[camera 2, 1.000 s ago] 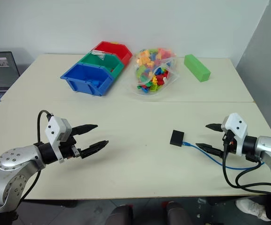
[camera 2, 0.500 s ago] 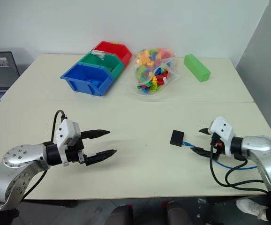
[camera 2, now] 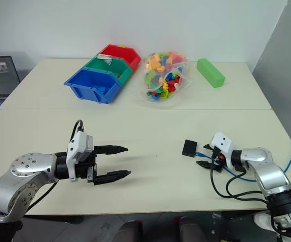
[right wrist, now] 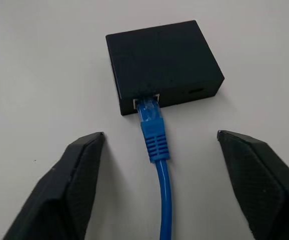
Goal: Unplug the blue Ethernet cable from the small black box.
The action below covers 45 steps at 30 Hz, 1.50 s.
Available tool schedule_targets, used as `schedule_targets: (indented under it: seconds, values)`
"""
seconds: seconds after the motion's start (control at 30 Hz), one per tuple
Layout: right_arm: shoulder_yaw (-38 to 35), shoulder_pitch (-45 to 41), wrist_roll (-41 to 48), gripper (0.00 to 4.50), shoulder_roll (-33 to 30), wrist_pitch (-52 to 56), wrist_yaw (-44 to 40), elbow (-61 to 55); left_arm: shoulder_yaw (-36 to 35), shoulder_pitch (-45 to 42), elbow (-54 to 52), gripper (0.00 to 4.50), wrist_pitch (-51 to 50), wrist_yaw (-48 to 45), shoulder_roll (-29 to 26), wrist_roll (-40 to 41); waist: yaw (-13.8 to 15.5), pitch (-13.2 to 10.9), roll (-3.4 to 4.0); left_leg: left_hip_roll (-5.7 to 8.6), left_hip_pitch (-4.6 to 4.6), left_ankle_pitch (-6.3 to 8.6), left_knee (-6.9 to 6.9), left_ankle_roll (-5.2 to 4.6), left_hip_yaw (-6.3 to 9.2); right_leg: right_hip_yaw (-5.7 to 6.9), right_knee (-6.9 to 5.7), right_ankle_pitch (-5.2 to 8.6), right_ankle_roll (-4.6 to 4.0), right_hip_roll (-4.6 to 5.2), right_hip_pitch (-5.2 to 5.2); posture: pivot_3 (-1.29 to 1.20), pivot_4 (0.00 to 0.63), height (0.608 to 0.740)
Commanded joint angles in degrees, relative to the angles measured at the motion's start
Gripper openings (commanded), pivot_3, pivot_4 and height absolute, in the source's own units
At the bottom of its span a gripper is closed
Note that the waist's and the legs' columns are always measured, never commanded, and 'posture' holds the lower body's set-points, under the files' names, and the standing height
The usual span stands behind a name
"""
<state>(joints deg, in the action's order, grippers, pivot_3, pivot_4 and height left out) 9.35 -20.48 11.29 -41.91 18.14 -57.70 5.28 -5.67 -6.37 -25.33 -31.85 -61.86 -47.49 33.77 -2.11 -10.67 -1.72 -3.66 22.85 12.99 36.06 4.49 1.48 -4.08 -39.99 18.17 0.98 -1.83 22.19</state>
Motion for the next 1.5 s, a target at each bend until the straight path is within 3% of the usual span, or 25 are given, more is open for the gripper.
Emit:
schedule_targets:
  seconds: [0.03, 0.47, 0.9, 1.5]
  values:
    - [1.2, -1.6, -2.7, 2.78, -0.2, -1.8, -1.1, 2.3, 0.0, -0.5, -0.5, 4.23, 1.2, -0.4, -0.7, -0.3, 0.0, 0.0, 0.00, 0.00, -0.01, 0.00, 0.01, 0.00, -0.01, -0.01, 0.00, -0.01, 0.02, 0.00, 0.00, 0.00, 0.150, 0.740]
    - [3.9, -7.5, -6.5, 0.17, 0.7, -9.8, -3.7, 0.3, 2.5, -4.7, 6.7, 4.23, -0.5, -0.8, 0.9, -0.6, 0.0, 0.0, 0.00, 0.01, -0.03, 0.00, 0.04, -0.01, -0.02, 0.00, -0.02, -0.05, 0.08, 0.00, -0.01, 0.00, 0.150, 0.740]
    - [8.8, -13.5, -15.7, 0.17, 3.0, -25.6, -2.9, -10.4, -1.5, -18.4, 17.8, 4.23, -18.2, 5.0, 10.5, 13.7, 0.2, 0.0, 0.01, 0.02, 0.10, -0.01, 0.05, 0.00, 0.02, 0.05, -0.01, -0.08, 0.04, 0.00, 0.05, 0.00, 0.150, 0.740]
    - [8.7, -18.2, -14.6, 0.17, 6.5, -22.5, -3.1, -16.1, -2.9, -22.1, 19.9, 4.23, -24.3, 8.2, 16.7, 20.4, 0.2, 0.0, 0.00, 0.02, 0.08, -0.01, 0.08, 0.01, 0.07, 0.08, -0.06, -0.23, -0.23, 0.01, 0.02, 0.00, 0.150, 0.740]
